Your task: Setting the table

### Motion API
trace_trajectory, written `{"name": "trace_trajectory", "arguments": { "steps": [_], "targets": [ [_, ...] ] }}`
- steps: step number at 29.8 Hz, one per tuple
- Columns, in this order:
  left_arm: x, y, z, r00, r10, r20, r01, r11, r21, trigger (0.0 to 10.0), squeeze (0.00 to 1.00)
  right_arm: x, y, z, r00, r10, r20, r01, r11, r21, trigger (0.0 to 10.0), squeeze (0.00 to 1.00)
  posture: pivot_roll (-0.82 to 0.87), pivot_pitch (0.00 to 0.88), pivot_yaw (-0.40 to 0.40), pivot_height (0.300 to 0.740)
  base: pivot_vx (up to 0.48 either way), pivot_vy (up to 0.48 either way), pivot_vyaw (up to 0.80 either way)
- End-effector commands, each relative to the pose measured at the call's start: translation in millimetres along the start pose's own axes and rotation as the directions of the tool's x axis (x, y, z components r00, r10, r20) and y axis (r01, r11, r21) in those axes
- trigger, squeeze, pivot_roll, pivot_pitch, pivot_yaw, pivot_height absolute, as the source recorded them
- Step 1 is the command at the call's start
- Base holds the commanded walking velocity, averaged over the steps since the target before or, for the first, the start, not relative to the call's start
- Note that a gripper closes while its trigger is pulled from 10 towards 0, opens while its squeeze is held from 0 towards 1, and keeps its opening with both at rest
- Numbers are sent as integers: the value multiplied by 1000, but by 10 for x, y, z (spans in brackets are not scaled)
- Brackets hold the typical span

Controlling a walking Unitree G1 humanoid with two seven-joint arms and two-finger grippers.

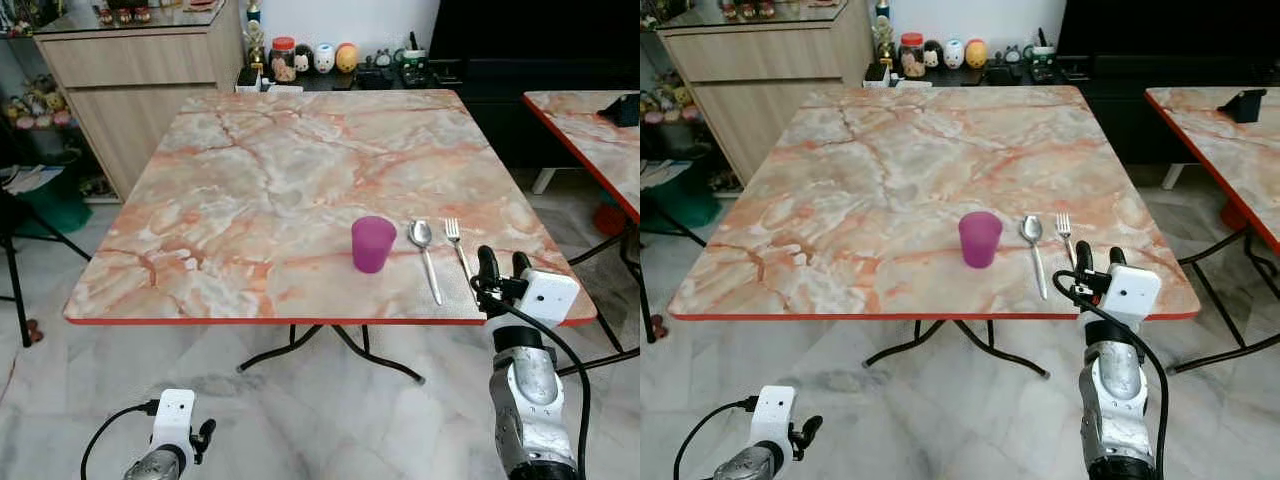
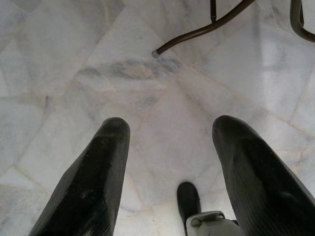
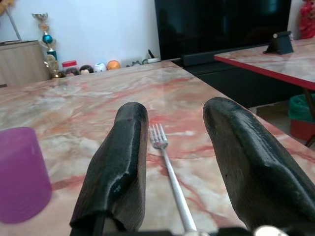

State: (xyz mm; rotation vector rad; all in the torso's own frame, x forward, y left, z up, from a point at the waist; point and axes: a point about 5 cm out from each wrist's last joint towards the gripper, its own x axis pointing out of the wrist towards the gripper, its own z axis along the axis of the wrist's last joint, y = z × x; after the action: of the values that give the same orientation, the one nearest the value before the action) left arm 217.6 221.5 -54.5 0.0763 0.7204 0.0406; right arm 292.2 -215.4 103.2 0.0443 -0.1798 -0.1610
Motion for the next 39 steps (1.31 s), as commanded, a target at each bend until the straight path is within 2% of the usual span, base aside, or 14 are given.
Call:
{"name": "trace_trajectory", "arguments": {
  "steps": [1,7,14,18,31,39],
  "targets": [
    [-38,120,-64,999,27,-17,-28,1000,-6,10000,0,9,22,0,1000,1,1,-1,1000,15,10000,0,1,0,11,740,0,0,0],
    [-116,268,-194,998,46,-44,-46,999,16,10000,0,16,17,21,1000,1,10,-1,1000,17,10000,0,3,0,11,740,0,0,0],
    [-203,312,-377,995,53,-85,-51,998,30,10000,0,-4,23,10,1000,4,7,-4,1000,18,10000,0,1,0,13,740,0,0,0],
    [-230,282,-457,993,45,-112,-42,999,30,10000,0,-16,32,-2,1000,4,3,-4,1000,26,10000,0,4,0,10,740,60,0,0],
    [-129,224,-227,999,23,-37,-23,1000,19,10000,0,-20,85,-14,1000,20,2,-20,999,34,10000,0,-1,0,8,740,321,0,0],
    [-115,224,-188,999,26,-24,-25,1000,14,10000,0,-9,61,13,1000,22,9,-22,999,32,10000,0,-4,0,7,740,325,0,0]
  ]
}}
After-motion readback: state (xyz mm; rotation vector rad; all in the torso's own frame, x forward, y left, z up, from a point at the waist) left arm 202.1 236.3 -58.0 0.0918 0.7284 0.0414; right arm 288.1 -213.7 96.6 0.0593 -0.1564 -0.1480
